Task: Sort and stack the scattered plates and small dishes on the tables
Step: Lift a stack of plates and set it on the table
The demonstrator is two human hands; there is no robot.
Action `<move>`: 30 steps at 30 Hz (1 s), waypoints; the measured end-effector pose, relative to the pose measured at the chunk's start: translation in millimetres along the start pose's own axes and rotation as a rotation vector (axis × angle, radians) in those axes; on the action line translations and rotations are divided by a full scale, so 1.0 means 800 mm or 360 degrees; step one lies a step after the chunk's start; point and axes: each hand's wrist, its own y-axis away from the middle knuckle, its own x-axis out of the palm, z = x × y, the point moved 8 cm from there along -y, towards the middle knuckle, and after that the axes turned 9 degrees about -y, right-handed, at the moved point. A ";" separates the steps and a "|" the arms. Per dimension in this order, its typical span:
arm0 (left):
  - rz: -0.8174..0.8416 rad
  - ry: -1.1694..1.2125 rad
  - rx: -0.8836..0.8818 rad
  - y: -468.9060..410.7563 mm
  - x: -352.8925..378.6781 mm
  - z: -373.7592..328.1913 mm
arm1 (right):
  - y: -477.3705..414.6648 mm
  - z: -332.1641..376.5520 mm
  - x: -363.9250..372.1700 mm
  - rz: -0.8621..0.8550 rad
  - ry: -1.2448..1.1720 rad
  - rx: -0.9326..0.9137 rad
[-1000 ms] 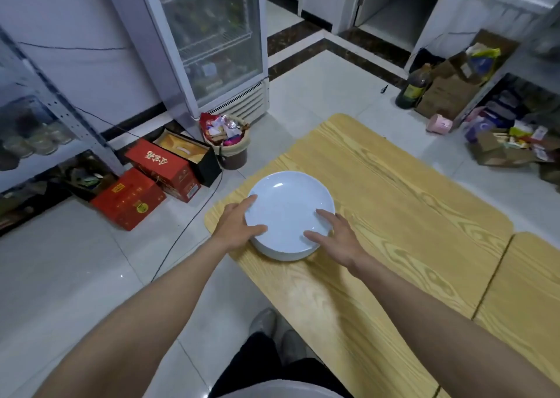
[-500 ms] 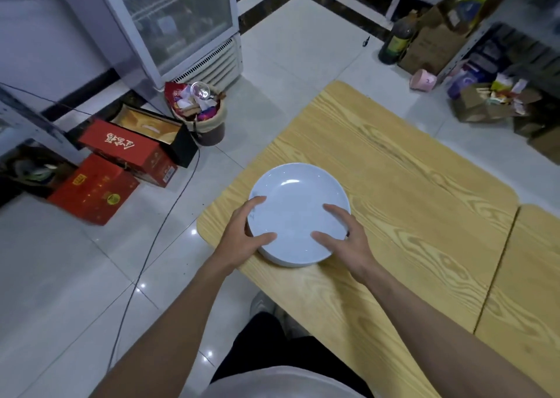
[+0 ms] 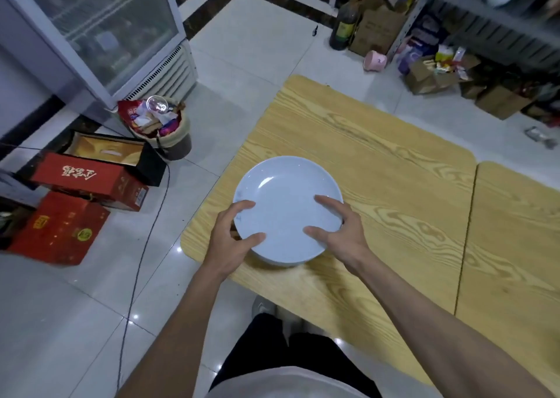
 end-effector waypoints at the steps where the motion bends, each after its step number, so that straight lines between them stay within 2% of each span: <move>1: 0.0026 0.0003 0.0027 -0.001 0.003 -0.009 | 0.004 0.006 -0.007 -0.0034 -0.0010 -0.0019; 12: 0.0466 -0.0048 0.0265 0.038 0.118 -0.103 | 0.115 0.015 -0.152 -0.0430 -0.0008 -0.0120; 19: 0.0683 -0.0099 0.0446 0.107 0.254 -0.173 | 0.224 0.002 -0.294 -0.0709 -0.0087 -0.0195; 30: 0.0987 -0.0091 0.0672 0.280 0.490 -0.271 | 0.419 -0.033 -0.533 -0.1008 -0.0181 -0.0263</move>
